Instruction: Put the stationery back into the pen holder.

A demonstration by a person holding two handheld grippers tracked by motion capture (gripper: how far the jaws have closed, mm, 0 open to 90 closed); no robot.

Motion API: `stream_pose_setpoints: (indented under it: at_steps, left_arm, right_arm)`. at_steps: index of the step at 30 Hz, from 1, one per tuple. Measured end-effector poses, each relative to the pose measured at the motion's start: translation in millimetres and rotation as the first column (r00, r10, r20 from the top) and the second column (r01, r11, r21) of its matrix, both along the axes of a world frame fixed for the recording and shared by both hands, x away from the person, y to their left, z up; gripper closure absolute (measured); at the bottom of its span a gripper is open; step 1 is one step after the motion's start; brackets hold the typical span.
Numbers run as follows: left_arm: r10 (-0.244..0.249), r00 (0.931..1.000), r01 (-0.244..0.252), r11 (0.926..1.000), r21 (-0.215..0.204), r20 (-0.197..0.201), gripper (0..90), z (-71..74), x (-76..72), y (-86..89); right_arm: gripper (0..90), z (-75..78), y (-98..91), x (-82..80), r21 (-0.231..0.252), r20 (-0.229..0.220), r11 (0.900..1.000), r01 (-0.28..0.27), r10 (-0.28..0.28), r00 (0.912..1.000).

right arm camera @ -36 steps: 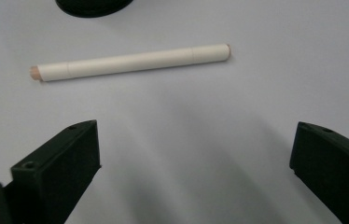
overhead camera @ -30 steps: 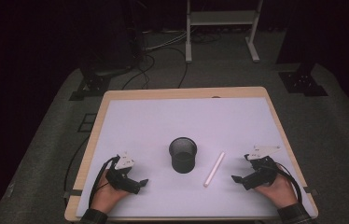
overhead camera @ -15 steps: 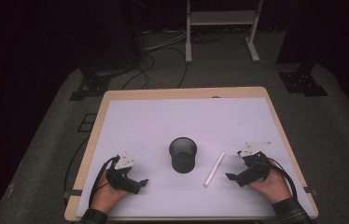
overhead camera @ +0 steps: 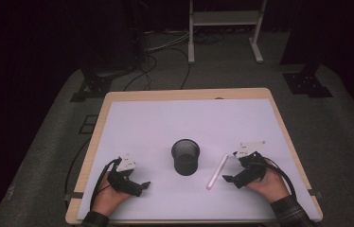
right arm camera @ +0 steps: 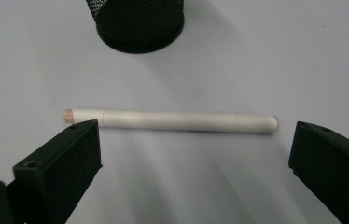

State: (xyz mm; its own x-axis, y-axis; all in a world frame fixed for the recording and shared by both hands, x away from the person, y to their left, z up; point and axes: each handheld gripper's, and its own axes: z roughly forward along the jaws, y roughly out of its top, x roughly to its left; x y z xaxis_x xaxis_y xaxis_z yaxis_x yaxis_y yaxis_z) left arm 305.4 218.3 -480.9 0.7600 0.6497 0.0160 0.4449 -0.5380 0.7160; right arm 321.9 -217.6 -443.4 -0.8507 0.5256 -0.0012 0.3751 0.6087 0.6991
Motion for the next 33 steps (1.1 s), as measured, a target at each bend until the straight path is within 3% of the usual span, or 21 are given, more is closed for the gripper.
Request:
stream_pose_setpoints:
  at_steps: [18, 29, 33]
  left_arm:
    - [0.0, 1.0, 0.0, 1.0, 0.0, 0.0, 0.0, 0.0, 0.0, 0.1]
    - [0.0, 1.0, 0.0, 1.0, 0.0, -0.001, 0.0, 0.0, 0.1, 0.1]
    - [0.0, 1.0, 0.0, 1.0, 0.0, -0.001, 0.0, 0.0, 0.1, 0.1]
  right_arm:
    - [1.7, -6.3, 31.6, 11.1, -0.012, -0.033, 0.9942, -0.107, 0.106, 0.9938]
    - [1.8, -17.3, 40.2, 17.0, -0.062, -0.065, 0.9848, -0.162, 0.158, 0.9852]
    - [6.8, -20.9, 41.0, 17.4, -0.08, -0.068, 0.9818, -0.173, 0.167, 0.9835]
